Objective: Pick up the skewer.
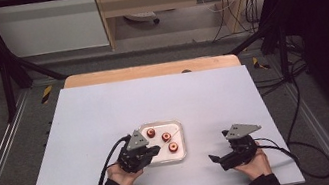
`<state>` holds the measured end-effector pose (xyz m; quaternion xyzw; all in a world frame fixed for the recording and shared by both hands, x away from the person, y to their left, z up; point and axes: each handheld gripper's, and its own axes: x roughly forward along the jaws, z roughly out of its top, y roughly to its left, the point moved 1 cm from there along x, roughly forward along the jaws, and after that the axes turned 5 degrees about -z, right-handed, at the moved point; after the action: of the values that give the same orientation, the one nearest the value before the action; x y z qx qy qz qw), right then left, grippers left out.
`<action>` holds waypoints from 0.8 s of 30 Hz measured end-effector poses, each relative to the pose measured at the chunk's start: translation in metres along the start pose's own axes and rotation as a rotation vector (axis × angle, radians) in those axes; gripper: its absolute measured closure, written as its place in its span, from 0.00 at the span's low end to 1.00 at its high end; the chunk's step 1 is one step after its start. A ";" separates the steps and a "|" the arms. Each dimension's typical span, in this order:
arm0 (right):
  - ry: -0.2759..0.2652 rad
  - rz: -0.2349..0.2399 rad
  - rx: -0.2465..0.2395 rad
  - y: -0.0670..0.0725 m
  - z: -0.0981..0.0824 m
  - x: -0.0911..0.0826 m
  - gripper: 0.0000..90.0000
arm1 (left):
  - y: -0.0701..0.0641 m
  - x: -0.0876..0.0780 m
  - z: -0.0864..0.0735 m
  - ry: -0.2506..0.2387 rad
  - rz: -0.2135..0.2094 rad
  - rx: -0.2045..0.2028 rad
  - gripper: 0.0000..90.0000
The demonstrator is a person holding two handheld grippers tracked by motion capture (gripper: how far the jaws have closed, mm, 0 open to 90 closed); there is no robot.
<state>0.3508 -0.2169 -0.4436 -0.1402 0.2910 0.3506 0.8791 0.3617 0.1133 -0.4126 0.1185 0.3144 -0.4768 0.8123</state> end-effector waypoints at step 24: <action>0.041 -0.016 -0.285 0.041 0.046 0.012 0.05 | -0.009 0.007 0.022 0.111 -0.043 0.113 0.98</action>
<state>0.3478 -0.1605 -0.4165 -0.2729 0.2551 0.3783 0.8470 0.3653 0.0927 -0.3992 0.1836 0.3340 -0.5037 0.7752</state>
